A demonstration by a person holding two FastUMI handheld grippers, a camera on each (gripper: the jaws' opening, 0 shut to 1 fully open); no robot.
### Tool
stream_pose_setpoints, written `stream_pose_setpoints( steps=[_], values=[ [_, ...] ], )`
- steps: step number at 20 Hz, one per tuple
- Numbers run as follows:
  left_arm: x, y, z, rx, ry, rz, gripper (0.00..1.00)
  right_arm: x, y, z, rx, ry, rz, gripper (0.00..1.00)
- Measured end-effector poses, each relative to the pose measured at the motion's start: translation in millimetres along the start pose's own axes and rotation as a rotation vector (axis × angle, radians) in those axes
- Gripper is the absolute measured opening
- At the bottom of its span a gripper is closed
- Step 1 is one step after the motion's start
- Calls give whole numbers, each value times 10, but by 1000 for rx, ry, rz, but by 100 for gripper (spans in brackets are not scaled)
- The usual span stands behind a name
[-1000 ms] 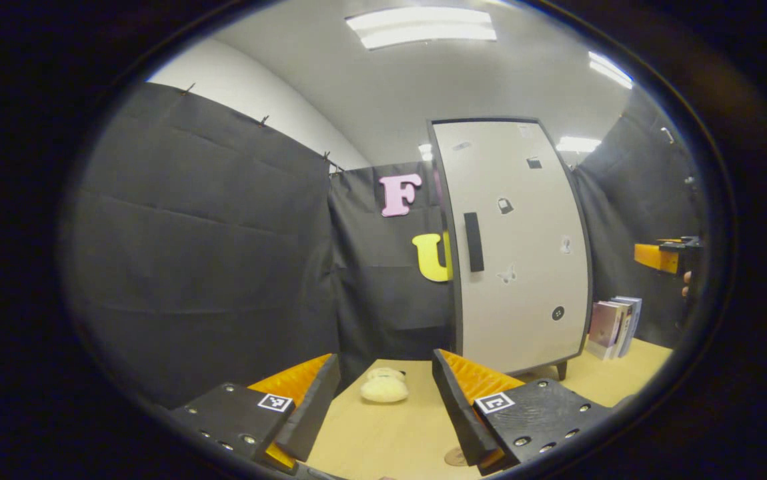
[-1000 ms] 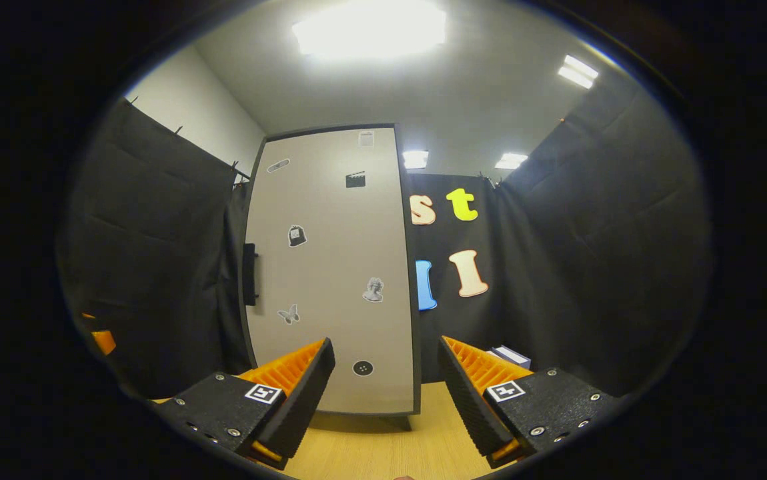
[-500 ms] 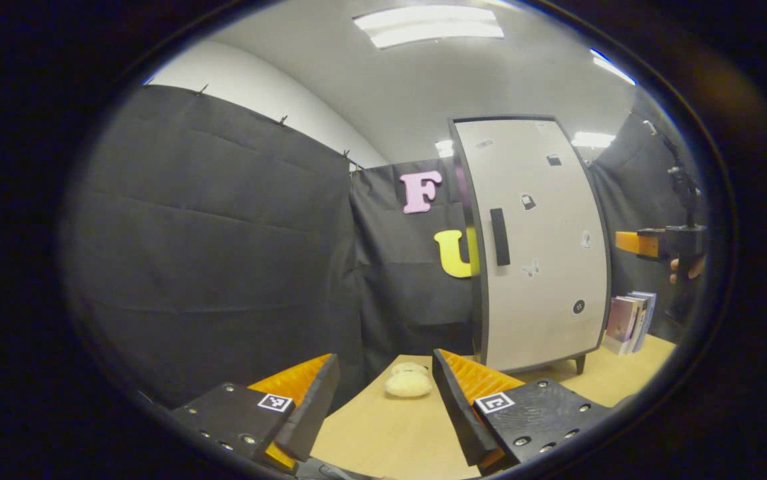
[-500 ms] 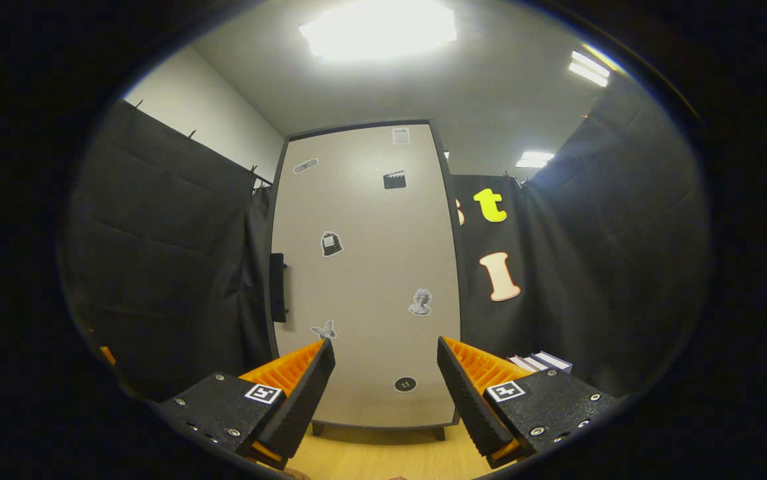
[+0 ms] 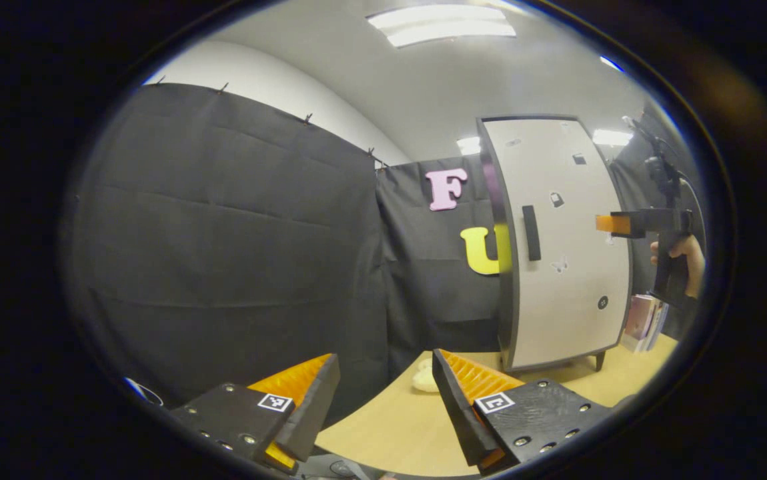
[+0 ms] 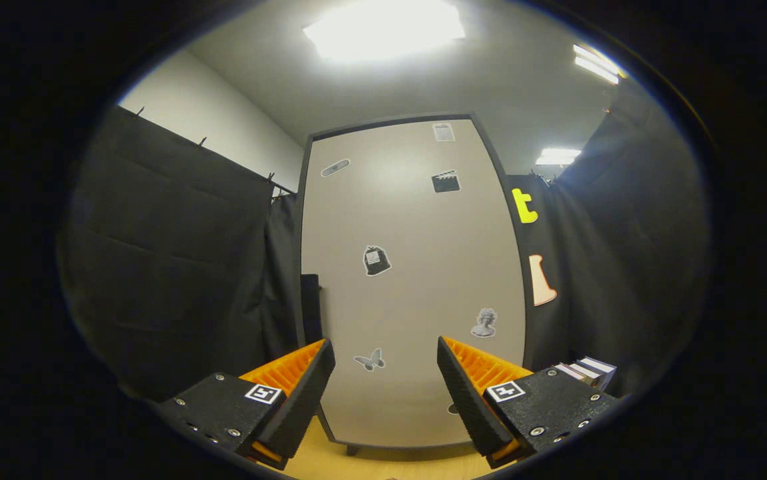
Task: Open the cabinet door with the right hand, grasp the bottle in the cabinet with the left hand and place it on the coaster, then close the cabinet door with the right hand.
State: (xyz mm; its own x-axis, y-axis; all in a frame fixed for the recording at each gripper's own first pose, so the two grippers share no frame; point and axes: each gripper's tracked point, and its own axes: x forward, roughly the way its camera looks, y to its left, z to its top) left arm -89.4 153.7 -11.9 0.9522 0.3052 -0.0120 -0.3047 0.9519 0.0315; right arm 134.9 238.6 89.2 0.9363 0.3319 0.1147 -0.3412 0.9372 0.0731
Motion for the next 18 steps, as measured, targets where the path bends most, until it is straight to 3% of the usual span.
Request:
stream_pose_setpoints(
  steps=[7, 15, 18],
  values=[
    [-52, 334, -69, 2, 8, 71, 84, 533, 498, -7, -1, 15, 60, 95],
    [-177, 686, -173, -4, 28, 144, 84, 1203, 910, -183, -13, 69, 77, 94],
    [-172, 787, -234, -7, 38, 166, 83, 1427, 994, -274, -48, 95, 62, 87]
  ],
)
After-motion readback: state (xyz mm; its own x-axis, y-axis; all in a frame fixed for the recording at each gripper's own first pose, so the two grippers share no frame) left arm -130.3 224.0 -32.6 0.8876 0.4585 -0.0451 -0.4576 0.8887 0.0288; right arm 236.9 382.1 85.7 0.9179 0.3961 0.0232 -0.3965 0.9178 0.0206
